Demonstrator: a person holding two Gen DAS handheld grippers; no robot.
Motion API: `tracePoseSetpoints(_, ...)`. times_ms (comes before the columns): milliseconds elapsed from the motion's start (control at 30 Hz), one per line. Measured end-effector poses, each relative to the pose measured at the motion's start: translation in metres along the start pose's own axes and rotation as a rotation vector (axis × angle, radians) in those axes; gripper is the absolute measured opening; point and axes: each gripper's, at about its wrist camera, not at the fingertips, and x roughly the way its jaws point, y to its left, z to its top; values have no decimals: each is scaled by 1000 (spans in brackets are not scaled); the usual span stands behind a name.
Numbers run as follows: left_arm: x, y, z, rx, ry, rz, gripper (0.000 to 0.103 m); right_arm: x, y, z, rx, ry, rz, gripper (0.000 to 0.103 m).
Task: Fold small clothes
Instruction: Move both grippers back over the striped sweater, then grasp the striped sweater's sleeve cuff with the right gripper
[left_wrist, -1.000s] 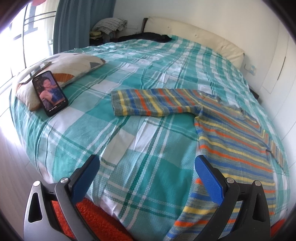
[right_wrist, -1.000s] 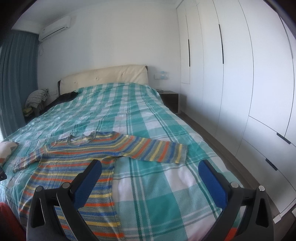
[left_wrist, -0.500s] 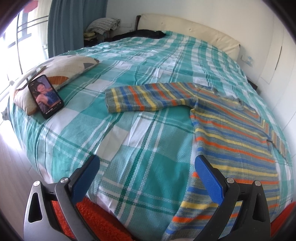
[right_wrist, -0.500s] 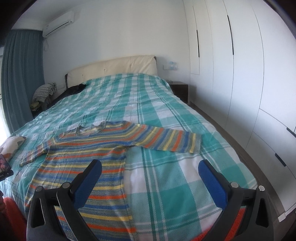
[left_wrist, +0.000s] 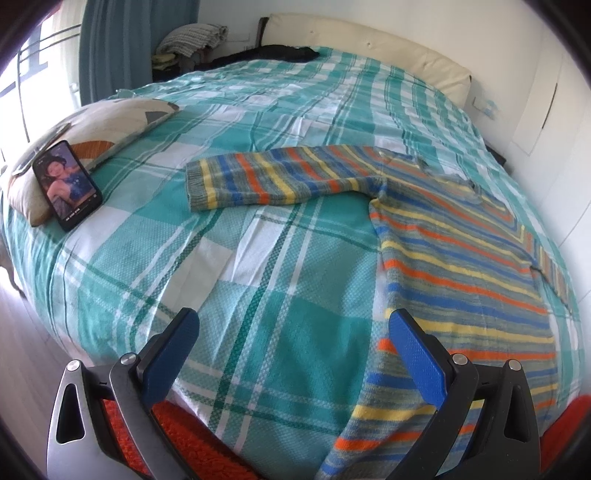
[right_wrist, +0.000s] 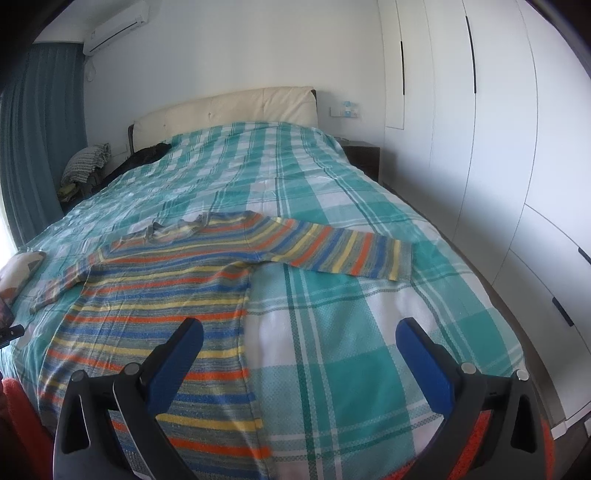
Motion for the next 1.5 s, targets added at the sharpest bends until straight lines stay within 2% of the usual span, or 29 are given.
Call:
tracePoseSetpoints(200,6,2,0,-14,19,-14,102,10,6,-9,-18,38,2,103)
tracePoseSetpoints(433,3,-2,-3,2,13,-3,102,10,1,-8,20,31,3,103)
tracePoseSetpoints(600,-11,-7,-1,5,5,-12,102,-5,-9,-1,53,-21,10,103)
tracePoseSetpoints(700,-23,-11,3,-12,22,-48,102,-20,-16,4,74,-55,19,103)
tracePoseSetpoints(800,-37,-13,18,-39,28,-92,102,-31,-25,9,103,-82,25,103)
tracePoseSetpoints(933,-52,-17,51,-90,-10,-145,102,-28,-40,22,151,-76,64,103)
tracePoseSetpoints(1033,-44,-26,73,-109,-13,-163,102,-14,-52,38,166,-65,77,103)
tracePoseSetpoints(1133,-19,-39,81,-81,16,-159,102,10,-71,58,223,-33,105,103)
tracePoseSetpoints(1233,13,-47,72,-63,57,-134,102,50,-101,66,382,38,152,103)
tracePoseSetpoints(1333,33,-43,48,-40,67,-94,102,103,-141,55,578,127,183,103)
tracePoseSetpoints(1400,44,-39,33,-10,113,-54,102,139,-174,46,701,170,187,103)
tracePoseSetpoints(1433,49,-37,31,-4,140,-38,102,154,-190,44,743,179,179,102)
tracePoseSetpoints(1500,48,-35,31,-10,127,-36,102,183,-215,46,799,218,190,101)
